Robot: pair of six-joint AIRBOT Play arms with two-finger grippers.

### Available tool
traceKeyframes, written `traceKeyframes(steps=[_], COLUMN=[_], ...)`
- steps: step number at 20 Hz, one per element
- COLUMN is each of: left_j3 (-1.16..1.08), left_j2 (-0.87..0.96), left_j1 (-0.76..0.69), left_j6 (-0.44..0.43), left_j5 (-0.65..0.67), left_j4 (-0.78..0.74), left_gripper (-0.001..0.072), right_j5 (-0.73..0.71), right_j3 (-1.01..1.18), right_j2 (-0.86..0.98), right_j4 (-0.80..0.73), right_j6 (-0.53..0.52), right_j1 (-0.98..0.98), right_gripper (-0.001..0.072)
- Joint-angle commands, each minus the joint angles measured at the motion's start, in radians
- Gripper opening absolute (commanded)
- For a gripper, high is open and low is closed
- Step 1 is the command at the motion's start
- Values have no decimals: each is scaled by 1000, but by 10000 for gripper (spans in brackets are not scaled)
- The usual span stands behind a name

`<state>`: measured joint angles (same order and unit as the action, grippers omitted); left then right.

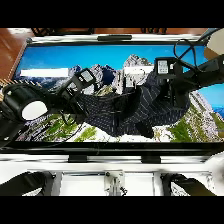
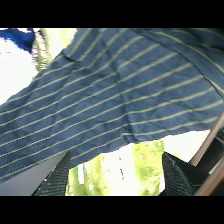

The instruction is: Fold the shirts.

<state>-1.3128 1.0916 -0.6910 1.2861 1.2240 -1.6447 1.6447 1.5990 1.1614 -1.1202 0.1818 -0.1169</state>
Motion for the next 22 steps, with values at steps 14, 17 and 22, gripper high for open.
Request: traceKeyframes(steps=[14, 17, 22], left_j3=[-124, -124, -125], left_j2=[-20, -9, -93], left_j1=[110, 113, 113], left_j6=[-160, -161, -94], left_j5=[-137, -130, -187], left_j4=[562, 560, 258], left_gripper=[668, 667, 666], right_j5=[-29, -29, -44], right_j3=[1, 1, 1], right_j2=[-62, -62, -62], right_j4=[-5, -17, -94], right_j6=[271, 288, 380], right_j1=[1, 1, 2], right_gripper=[107, 107, 107])
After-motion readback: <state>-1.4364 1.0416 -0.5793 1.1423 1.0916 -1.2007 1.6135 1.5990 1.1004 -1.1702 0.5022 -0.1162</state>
